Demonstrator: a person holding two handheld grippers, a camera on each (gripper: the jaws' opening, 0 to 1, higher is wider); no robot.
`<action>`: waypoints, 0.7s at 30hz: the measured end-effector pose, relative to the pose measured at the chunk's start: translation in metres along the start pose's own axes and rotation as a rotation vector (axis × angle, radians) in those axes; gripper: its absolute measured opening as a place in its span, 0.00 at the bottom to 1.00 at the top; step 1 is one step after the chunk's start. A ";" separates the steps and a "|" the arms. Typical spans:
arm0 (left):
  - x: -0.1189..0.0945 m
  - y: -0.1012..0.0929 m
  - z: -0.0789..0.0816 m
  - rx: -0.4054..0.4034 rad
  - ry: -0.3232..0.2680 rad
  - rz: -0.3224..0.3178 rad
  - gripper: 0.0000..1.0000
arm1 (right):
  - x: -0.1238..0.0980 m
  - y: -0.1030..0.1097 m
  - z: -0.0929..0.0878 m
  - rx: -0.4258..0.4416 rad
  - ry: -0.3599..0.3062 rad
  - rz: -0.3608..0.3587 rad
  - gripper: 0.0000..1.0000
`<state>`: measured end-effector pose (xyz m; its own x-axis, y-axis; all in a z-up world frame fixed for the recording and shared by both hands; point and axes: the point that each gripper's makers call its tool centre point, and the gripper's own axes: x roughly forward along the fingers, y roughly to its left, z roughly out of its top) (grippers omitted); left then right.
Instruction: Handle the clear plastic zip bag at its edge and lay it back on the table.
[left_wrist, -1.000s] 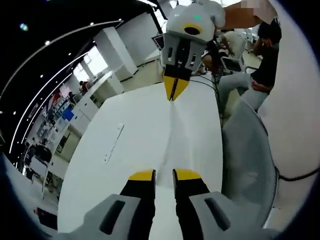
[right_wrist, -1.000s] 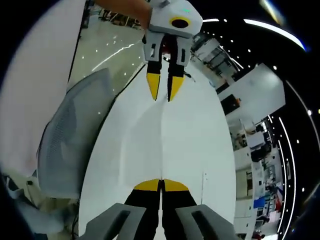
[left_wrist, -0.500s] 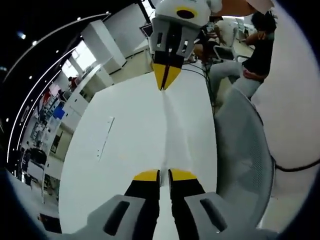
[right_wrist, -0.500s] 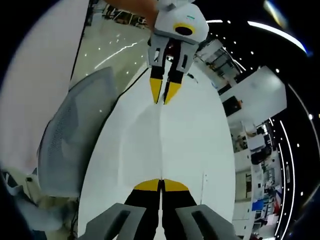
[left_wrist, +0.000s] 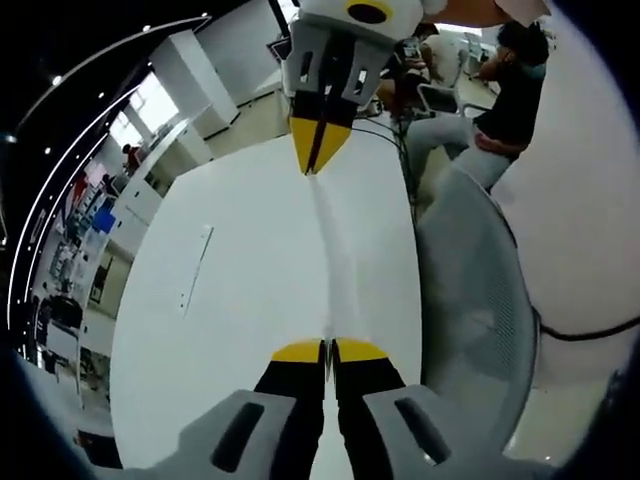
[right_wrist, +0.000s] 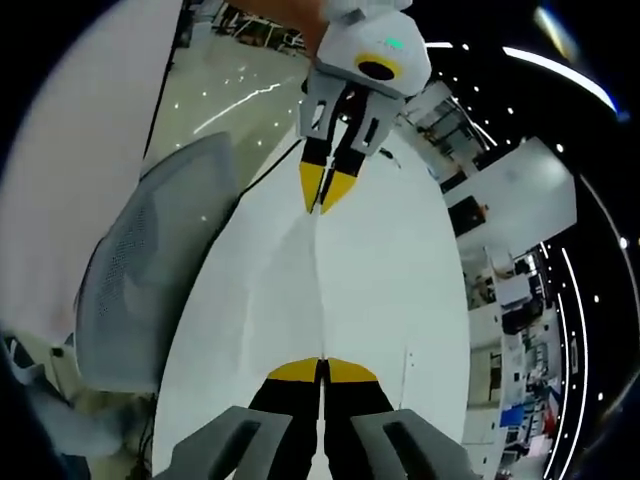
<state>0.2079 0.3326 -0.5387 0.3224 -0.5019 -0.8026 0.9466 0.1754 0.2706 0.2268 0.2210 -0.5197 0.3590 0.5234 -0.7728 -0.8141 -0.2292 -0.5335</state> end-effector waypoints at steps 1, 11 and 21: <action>0.000 -0.001 0.000 0.000 0.003 -0.003 0.01 | 0.000 0.000 0.000 -0.002 -0.001 -0.001 0.00; 0.002 -0.007 0.000 -0.016 0.020 -0.033 0.00 | 0.000 0.001 0.001 0.000 -0.002 0.003 0.00; 0.005 -0.009 -0.004 -0.026 0.051 -0.050 0.00 | 0.001 0.000 0.003 0.016 -0.011 0.010 0.00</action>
<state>0.2004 0.3316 -0.5471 0.2732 -0.4672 -0.8409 0.9609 0.1738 0.2157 0.2256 0.2239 -0.5193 0.3458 0.5305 -0.7739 -0.8249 -0.2212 -0.5202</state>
